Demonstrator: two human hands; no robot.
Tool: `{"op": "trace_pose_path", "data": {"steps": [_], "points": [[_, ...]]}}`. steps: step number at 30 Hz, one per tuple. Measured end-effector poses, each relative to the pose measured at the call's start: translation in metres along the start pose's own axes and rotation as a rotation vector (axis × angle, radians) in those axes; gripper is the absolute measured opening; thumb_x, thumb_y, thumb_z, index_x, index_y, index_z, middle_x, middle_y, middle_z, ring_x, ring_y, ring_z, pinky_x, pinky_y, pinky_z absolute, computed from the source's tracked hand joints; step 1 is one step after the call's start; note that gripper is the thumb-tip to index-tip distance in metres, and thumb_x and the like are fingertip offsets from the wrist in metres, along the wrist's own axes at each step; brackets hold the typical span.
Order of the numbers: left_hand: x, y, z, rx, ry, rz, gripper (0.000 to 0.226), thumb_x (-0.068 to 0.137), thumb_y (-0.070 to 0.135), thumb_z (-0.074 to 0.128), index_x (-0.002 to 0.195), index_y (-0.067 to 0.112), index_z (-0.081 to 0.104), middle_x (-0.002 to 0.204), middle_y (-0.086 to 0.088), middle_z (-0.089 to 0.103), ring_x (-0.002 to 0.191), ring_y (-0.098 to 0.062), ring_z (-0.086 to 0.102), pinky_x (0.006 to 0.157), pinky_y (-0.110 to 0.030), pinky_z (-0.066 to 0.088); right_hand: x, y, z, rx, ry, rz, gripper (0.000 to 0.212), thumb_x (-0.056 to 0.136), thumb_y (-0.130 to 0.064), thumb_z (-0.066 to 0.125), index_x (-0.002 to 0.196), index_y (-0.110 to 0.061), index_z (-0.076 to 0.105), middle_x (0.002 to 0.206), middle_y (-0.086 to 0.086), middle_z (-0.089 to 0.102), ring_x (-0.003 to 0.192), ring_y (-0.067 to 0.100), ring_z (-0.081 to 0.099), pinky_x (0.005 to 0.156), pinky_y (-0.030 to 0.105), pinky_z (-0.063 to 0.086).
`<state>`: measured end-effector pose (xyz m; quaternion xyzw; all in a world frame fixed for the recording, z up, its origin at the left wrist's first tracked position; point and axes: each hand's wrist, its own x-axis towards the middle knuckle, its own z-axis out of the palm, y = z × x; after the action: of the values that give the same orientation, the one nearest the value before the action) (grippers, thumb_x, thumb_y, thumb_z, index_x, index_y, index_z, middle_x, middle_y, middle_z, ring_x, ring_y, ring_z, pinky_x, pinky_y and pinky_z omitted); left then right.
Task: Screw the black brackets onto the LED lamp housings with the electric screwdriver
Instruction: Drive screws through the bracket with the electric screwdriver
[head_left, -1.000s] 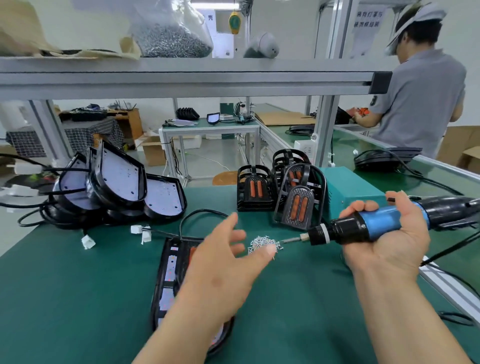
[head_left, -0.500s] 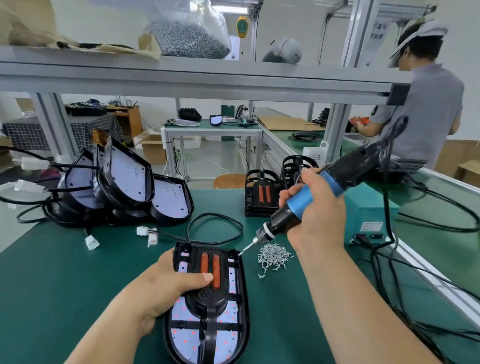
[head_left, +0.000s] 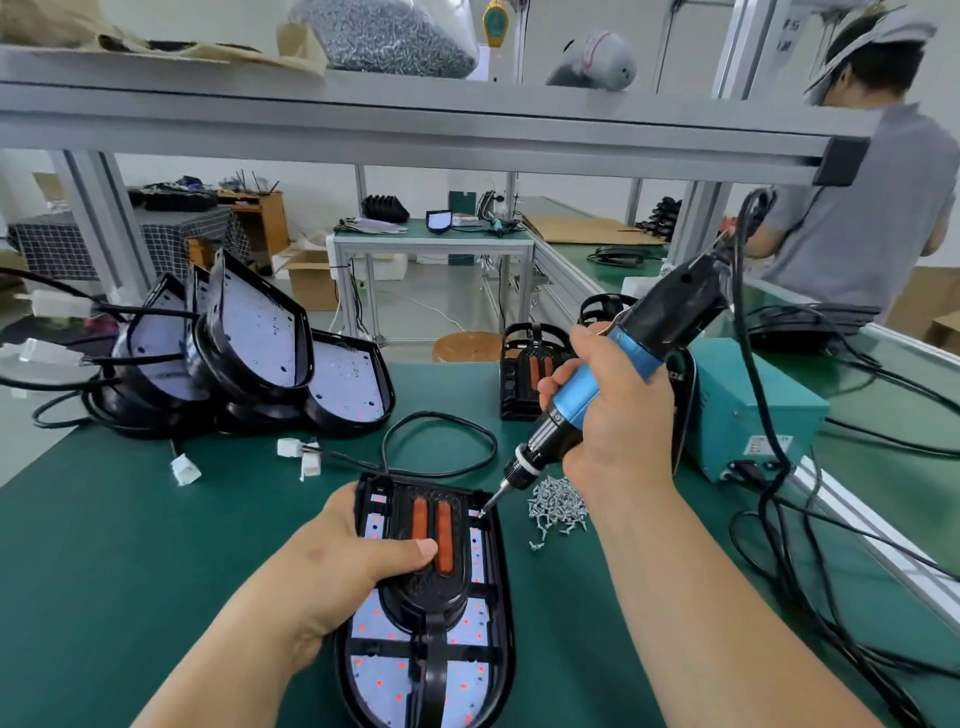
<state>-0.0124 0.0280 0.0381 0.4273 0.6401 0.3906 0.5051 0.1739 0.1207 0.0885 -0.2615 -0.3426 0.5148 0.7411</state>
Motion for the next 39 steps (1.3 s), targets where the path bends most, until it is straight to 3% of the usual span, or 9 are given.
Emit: {"op": "trace_pose_path", "data": {"steps": [5,11,15,22,30,34,39], "points": [[0.001,0.000,0.000,-0.015,0.000,-0.012,0.051,0.076,0.004,0.082,0.120,0.017,0.059,0.102,-0.008,0.077,0.098,-0.029,0.072,0.100,-0.049,0.050,-0.001,0.002,-0.001,-0.012,-0.001,0.017,0.026,0.068,-0.018,0.075,0.085,-0.015,0.056,0.061,0.005,0.053,0.055,0.022,0.051,0.053,0.029,0.052],[0.000,-0.001,0.001,-0.041,0.000,-0.010,0.052,0.075,0.001,0.081,0.120,0.014,0.058,0.100,-0.010,0.077,0.094,-0.030,0.074,0.097,-0.049,0.052,-0.002,0.003,0.000,0.024,-0.015,0.022,0.027,0.068,-0.016,0.075,0.087,-0.014,0.056,0.060,0.001,0.054,0.051,0.015,0.053,0.053,0.029,0.052],[-0.001,0.001,0.001,-0.042,-0.008,0.005,0.065,0.061,0.010,0.087,0.120,0.015,0.058,0.100,-0.009,0.077,0.095,-0.029,0.074,0.097,-0.049,0.052,-0.004,0.003,0.003,-0.008,-0.048,-0.013,0.023,0.070,-0.015,0.073,0.087,-0.014,0.057,0.060,0.000,0.055,0.050,0.015,0.053,0.053,0.029,0.052],[-0.001,0.001,0.002,-0.042,-0.005,0.027,0.070,0.053,0.019,0.081,0.119,0.015,0.058,0.101,-0.009,0.077,0.094,-0.029,0.074,0.097,-0.050,0.053,-0.006,0.002,0.004,-0.028,-0.061,-0.019,0.023,0.071,-0.016,0.073,0.088,-0.015,0.057,0.067,0.008,0.054,0.056,0.021,0.052,0.053,0.029,0.052],[0.005,-0.004,0.001,-0.044,0.002,0.013,0.051,0.076,0.002,0.081,0.120,0.015,0.058,0.099,-0.009,0.077,0.093,-0.029,0.074,0.096,-0.050,0.053,-0.010,0.004,0.006,-0.052,-0.107,-0.048,0.022,0.072,-0.016,0.073,0.086,-0.013,0.056,0.061,0.004,0.055,0.052,0.018,0.050,0.053,0.029,0.051],[0.003,0.000,0.003,-0.017,-0.012,0.043,0.066,0.058,0.016,0.084,0.119,0.015,0.059,0.100,-0.008,0.077,0.093,-0.028,0.074,0.097,-0.049,0.053,-0.017,0.006,0.010,-0.117,-0.194,-0.081,0.029,0.074,-0.020,0.073,0.093,-0.006,0.055,0.065,0.004,0.053,0.050,0.016,0.053,0.054,0.027,0.051],[0.004,0.000,0.004,-0.023,0.000,0.060,0.066,0.054,0.020,0.081,0.116,0.016,0.059,0.099,-0.007,0.077,0.092,-0.028,0.074,0.095,-0.051,0.054,-0.019,0.006,0.010,-0.158,-0.204,-0.107,0.031,0.075,-0.022,0.072,0.095,-0.005,0.055,0.069,0.010,0.051,0.052,0.019,0.054,0.055,0.027,0.051]]}}
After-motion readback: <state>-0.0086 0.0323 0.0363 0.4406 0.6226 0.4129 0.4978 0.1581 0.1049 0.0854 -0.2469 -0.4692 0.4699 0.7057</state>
